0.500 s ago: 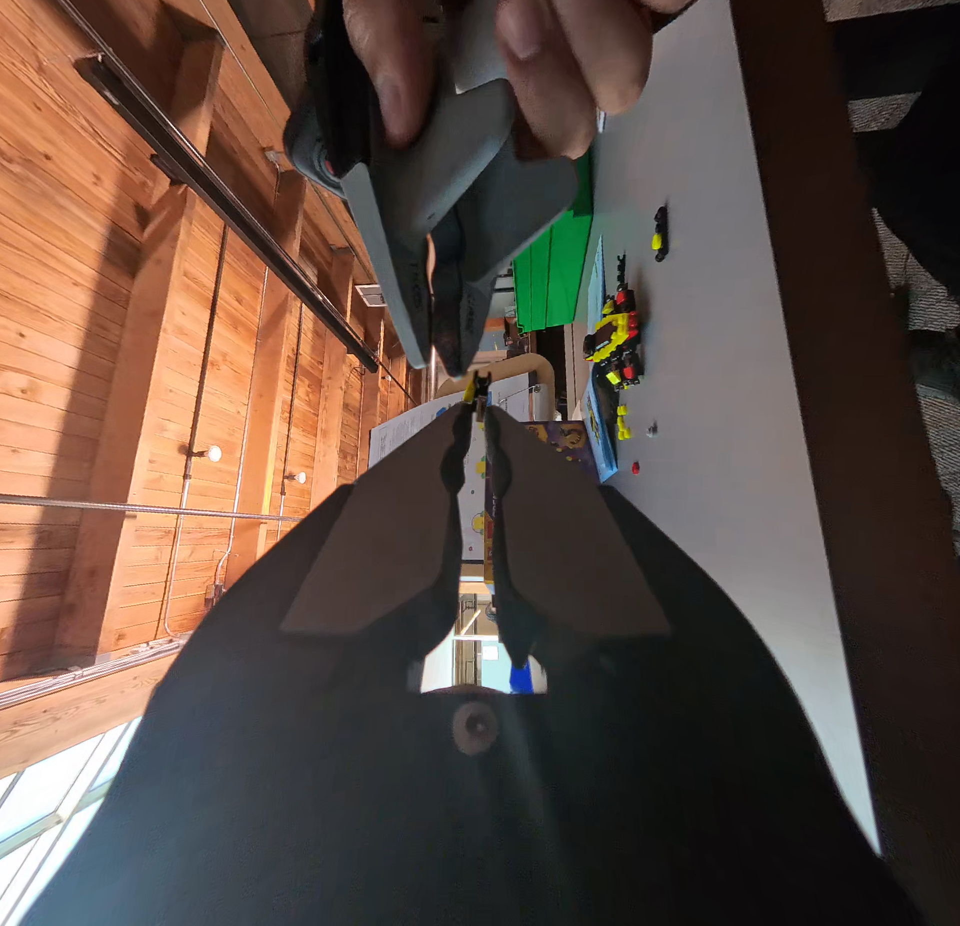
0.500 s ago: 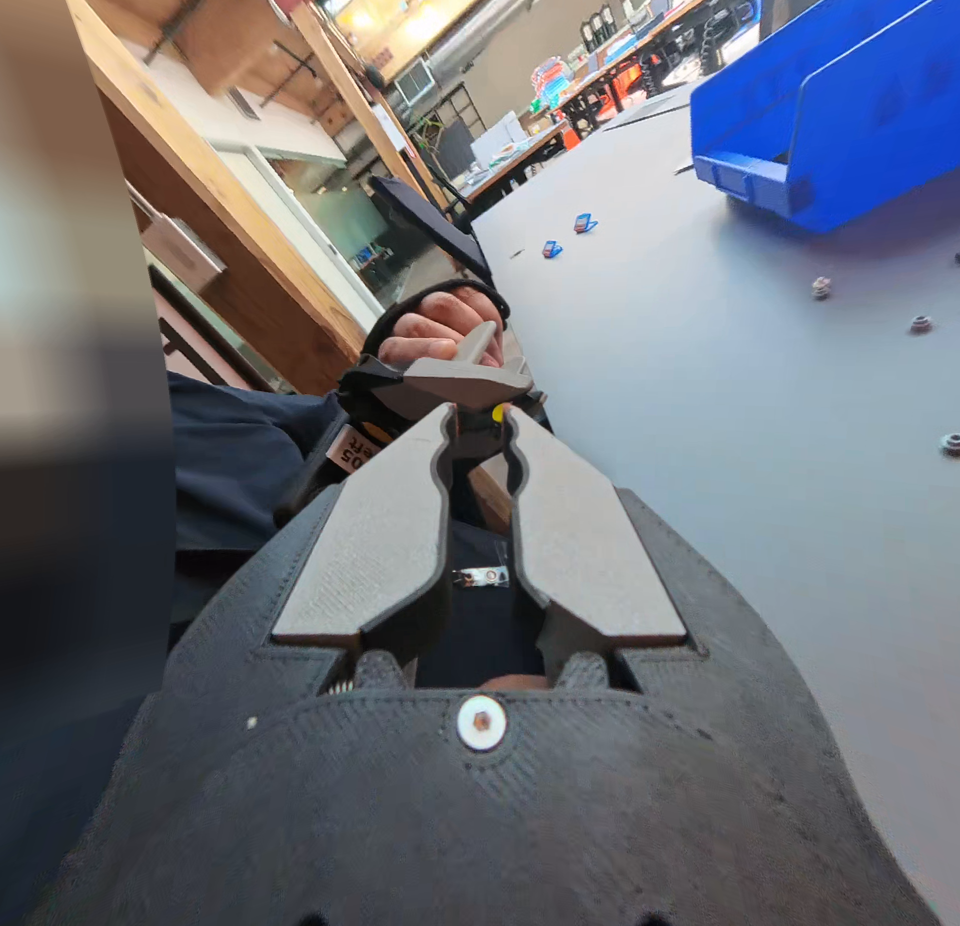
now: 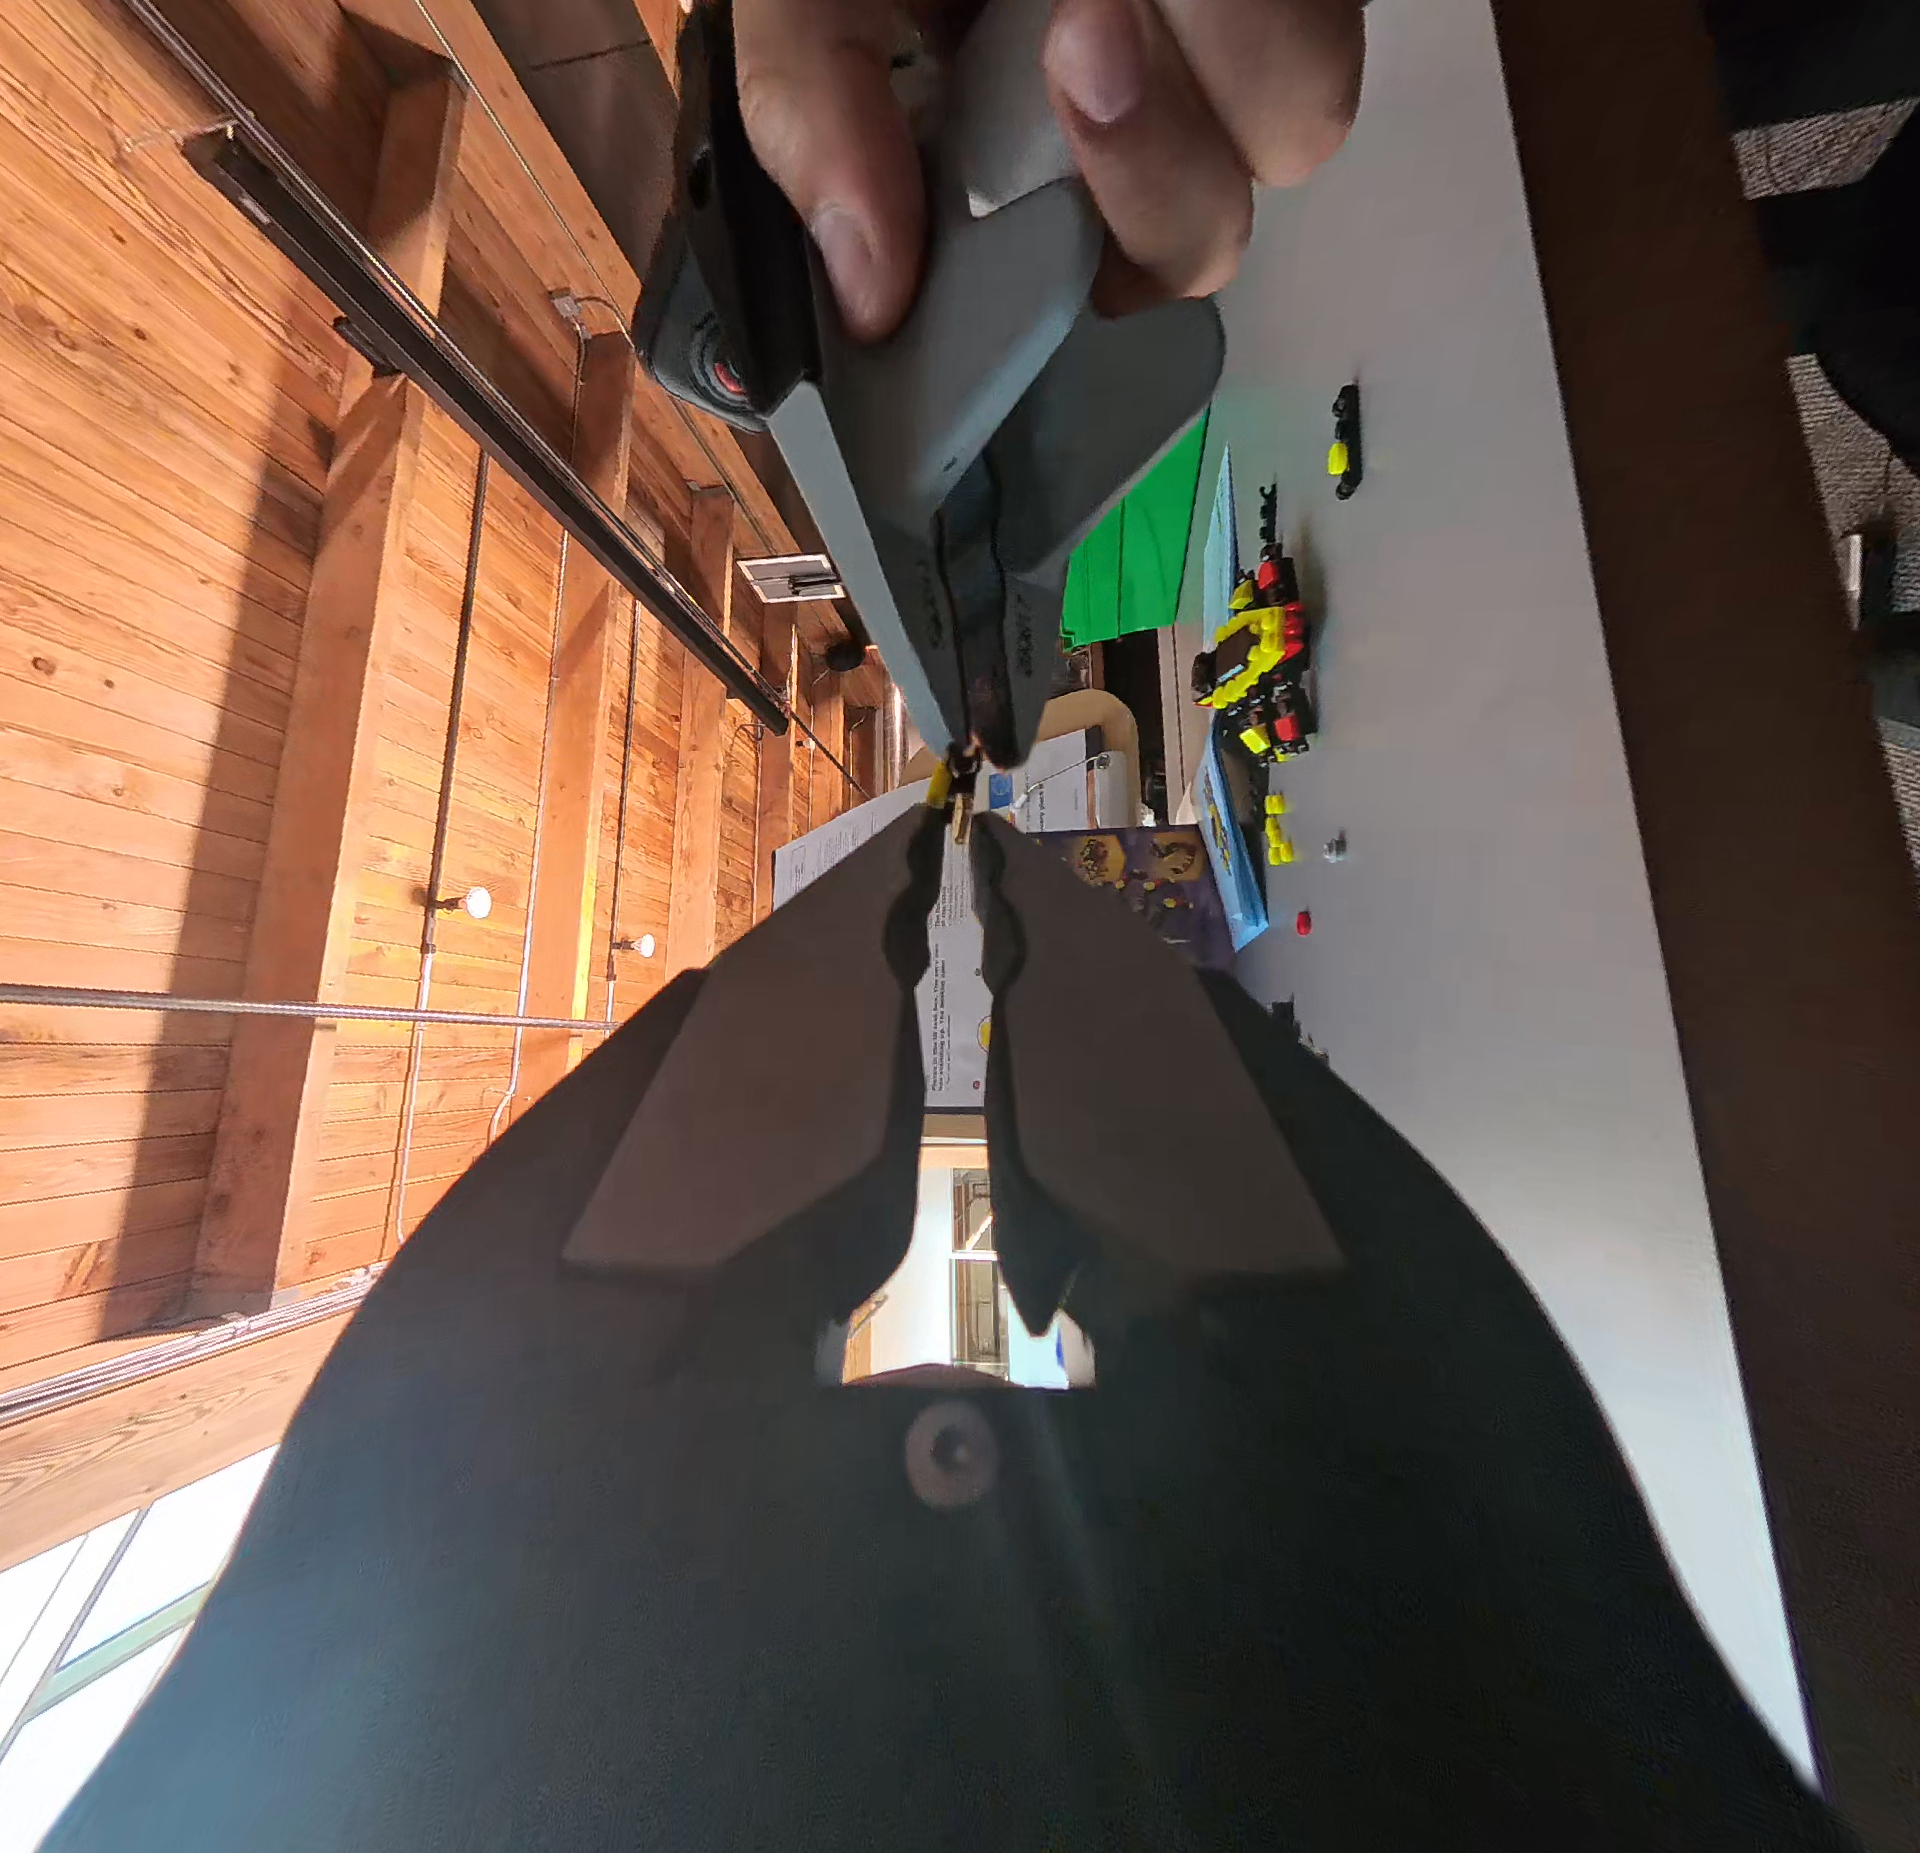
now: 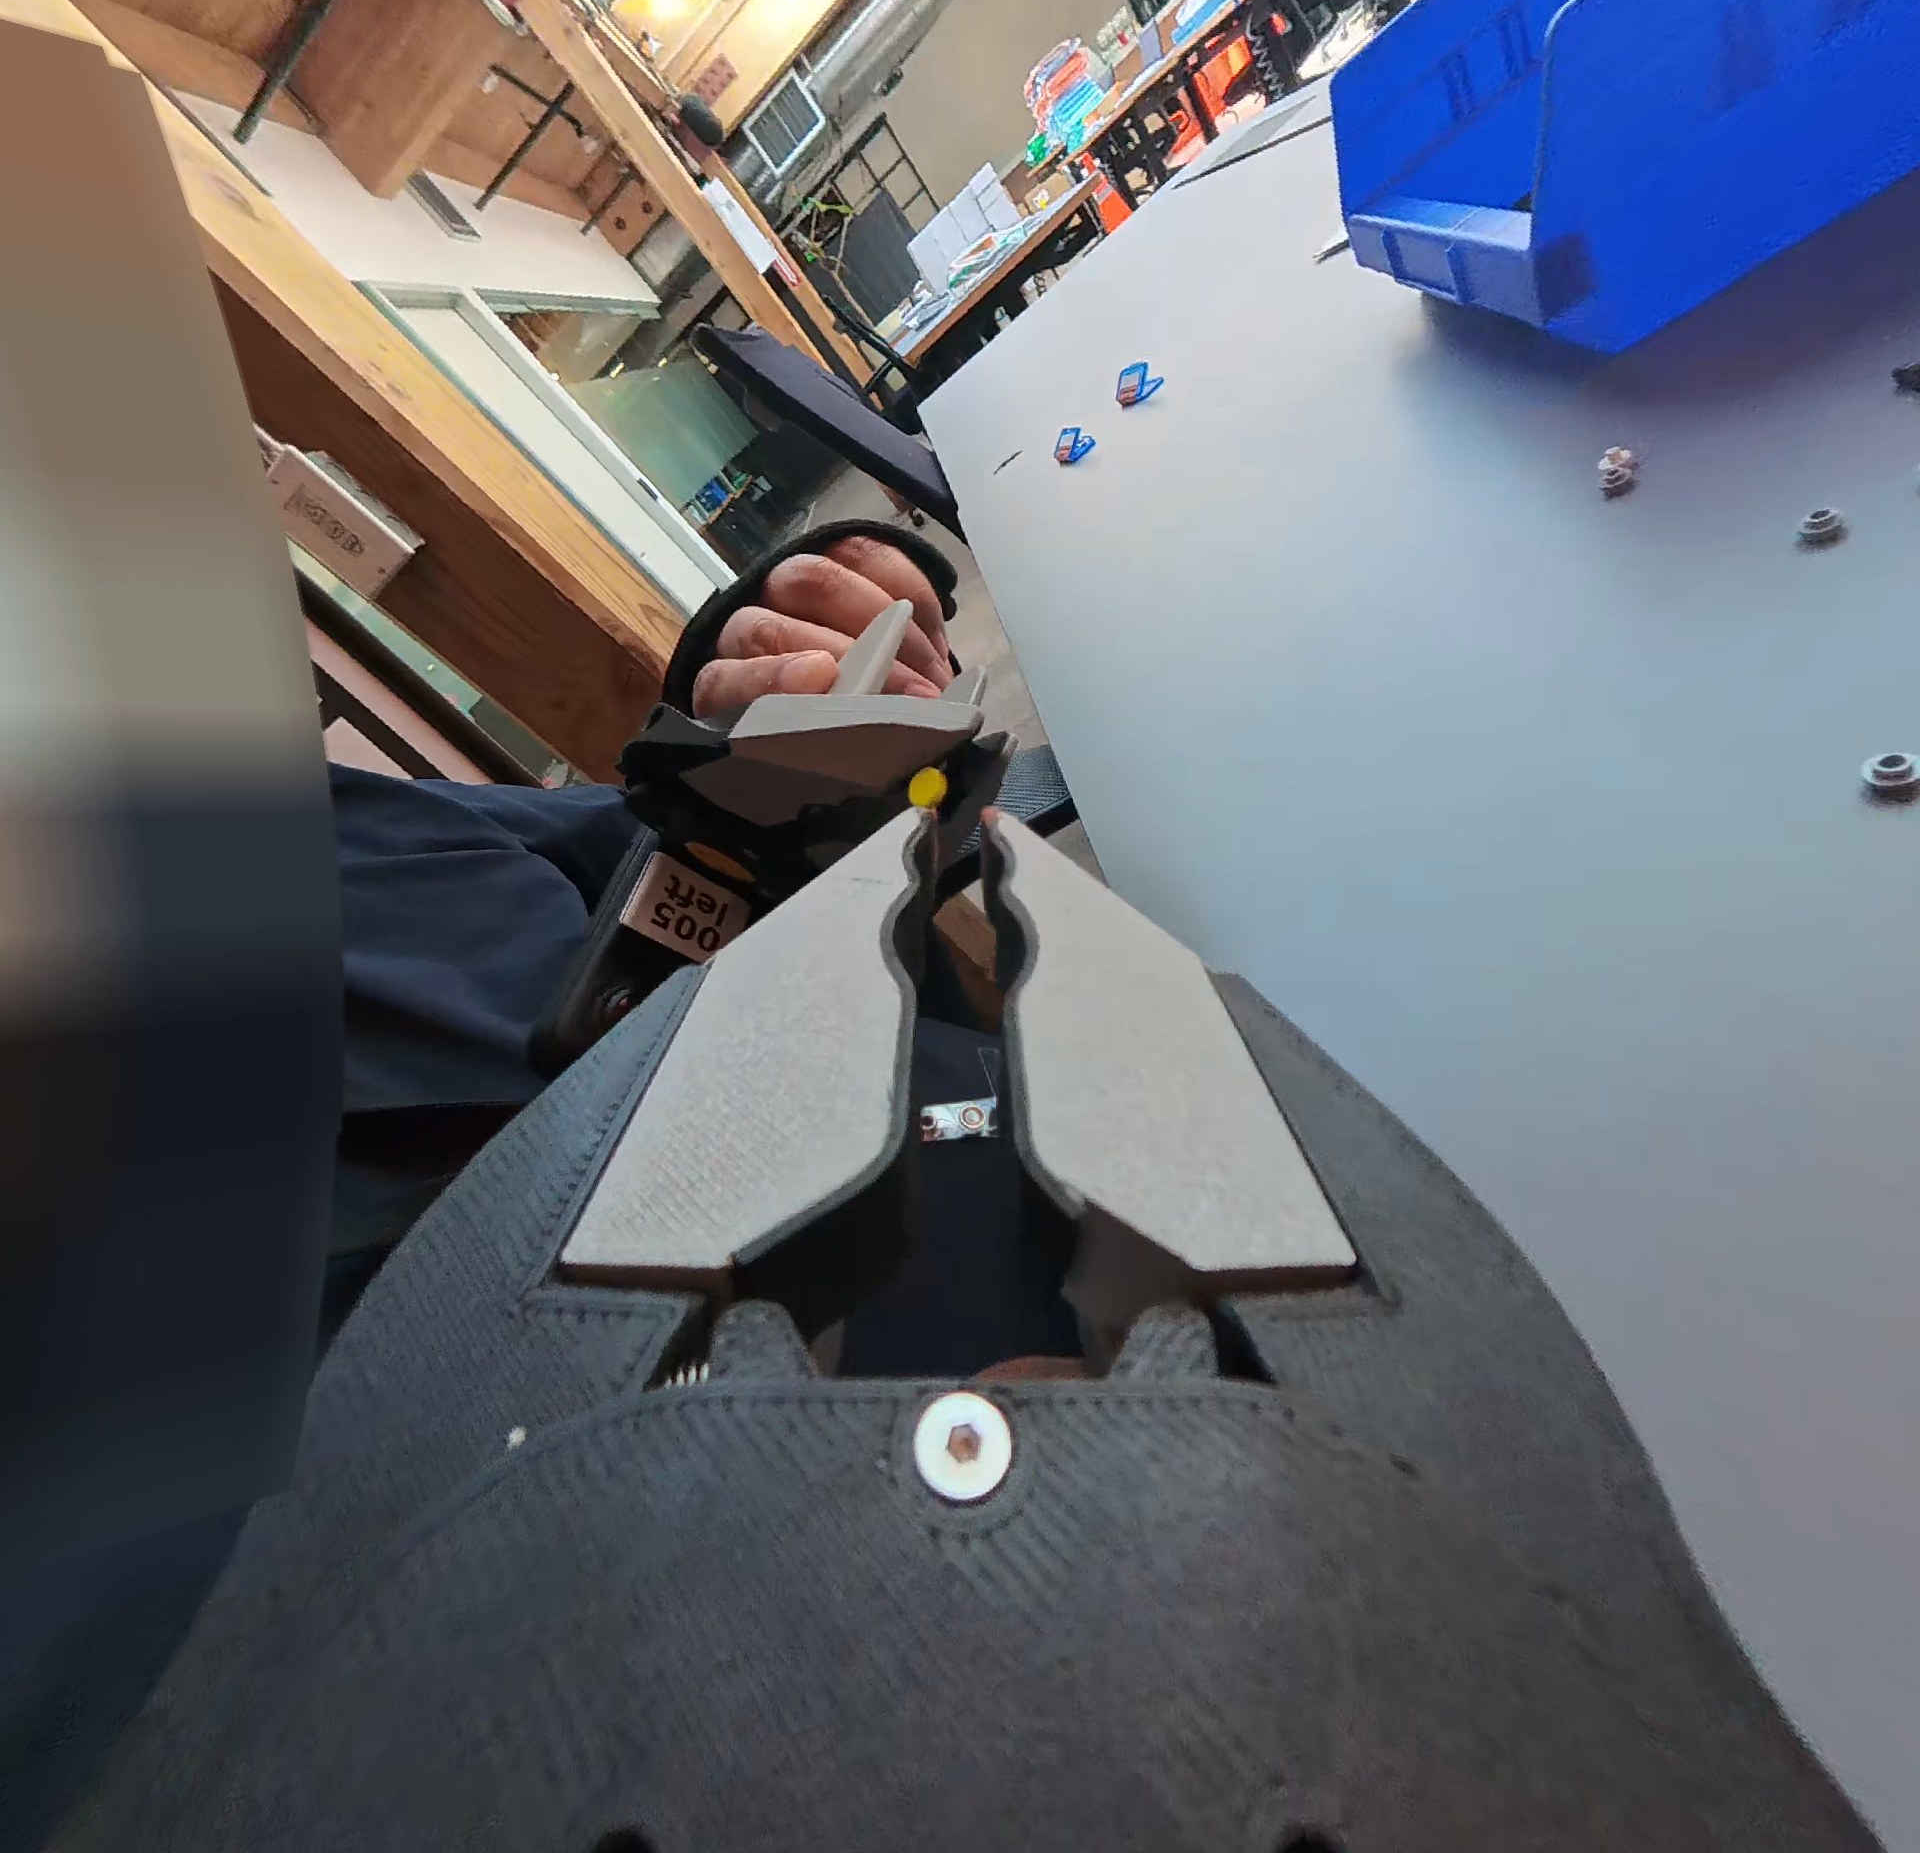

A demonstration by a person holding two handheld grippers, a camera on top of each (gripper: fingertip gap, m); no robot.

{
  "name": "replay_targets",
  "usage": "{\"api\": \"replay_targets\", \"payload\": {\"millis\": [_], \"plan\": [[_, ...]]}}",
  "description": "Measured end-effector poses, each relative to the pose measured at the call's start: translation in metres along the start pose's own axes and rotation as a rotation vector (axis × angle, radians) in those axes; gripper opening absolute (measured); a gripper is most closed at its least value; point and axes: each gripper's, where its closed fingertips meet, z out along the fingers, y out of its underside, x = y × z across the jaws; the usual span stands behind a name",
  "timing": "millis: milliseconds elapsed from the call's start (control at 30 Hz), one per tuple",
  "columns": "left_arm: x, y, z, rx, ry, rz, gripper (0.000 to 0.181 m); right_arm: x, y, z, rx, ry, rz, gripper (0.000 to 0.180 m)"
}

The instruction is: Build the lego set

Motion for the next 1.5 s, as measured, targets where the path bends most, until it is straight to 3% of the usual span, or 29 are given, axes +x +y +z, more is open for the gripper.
{"api": "replay_targets", "payload": {"millis": [33,1233,1500], "plan": [[0.001,0.000,0.000,0.004,0.004,0.001,0.002,-0.001,-0.001,0.000,0.006,-0.010,0.006,0.005],[0.020,0.005,0.006,-0.055,0.067,0.061,0.001,0.019,0.003,0.002,0.052,-0.021,0.125,0.005],[0.025,0.006,0.006,-0.066,0.089,0.048,0.000,0.023,0.006,0.003,0.025,0.035,0.050,0.004]]}}
